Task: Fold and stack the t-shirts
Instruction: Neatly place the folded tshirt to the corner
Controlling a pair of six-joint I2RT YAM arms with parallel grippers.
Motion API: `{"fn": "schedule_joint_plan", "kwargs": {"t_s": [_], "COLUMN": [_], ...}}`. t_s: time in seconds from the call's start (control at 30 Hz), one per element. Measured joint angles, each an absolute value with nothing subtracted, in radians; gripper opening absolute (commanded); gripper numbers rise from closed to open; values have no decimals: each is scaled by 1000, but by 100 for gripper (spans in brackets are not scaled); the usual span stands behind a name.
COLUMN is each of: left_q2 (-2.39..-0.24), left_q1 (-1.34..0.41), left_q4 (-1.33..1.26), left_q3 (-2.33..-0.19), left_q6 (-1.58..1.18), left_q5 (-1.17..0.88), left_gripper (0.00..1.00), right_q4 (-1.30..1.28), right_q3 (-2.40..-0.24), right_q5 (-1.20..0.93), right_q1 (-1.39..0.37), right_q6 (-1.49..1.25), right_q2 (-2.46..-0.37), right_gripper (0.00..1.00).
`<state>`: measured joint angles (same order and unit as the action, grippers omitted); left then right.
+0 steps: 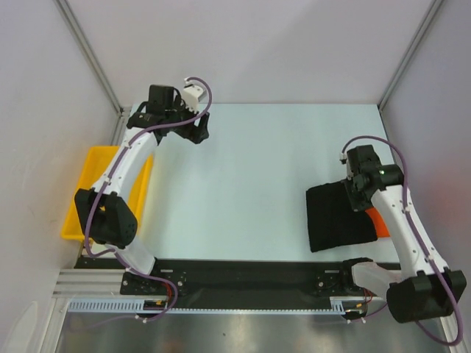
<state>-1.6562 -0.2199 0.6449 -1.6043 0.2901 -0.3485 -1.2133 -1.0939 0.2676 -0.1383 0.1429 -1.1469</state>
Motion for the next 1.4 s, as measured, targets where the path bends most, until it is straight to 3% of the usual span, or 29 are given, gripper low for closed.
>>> {"fn": "schedule_joint_plan", "kwargs": {"t_s": [0.27, 0.9, 1.4], "left_q2": [-1680, -1686, -1723], "left_q1": [-217, -183, -158], "left_q4": [638, 630, 632], "left_q3": [-1622, -1623, -1627], "left_q6": [290, 289, 289], "left_q5": [-371, -389, -422], "left_gripper": [82, 82, 83], "right_q4": [-1190, -1193, -1176], "right_q3": [-1102, -1254, -1290], "right_q5": [391, 306, 385], "right_q1": [-96, 0, 67], "right_q6": [273, 263, 294], "right_q2": [-1012, -1051, -1044], "right_gripper": [0, 0, 0]}}
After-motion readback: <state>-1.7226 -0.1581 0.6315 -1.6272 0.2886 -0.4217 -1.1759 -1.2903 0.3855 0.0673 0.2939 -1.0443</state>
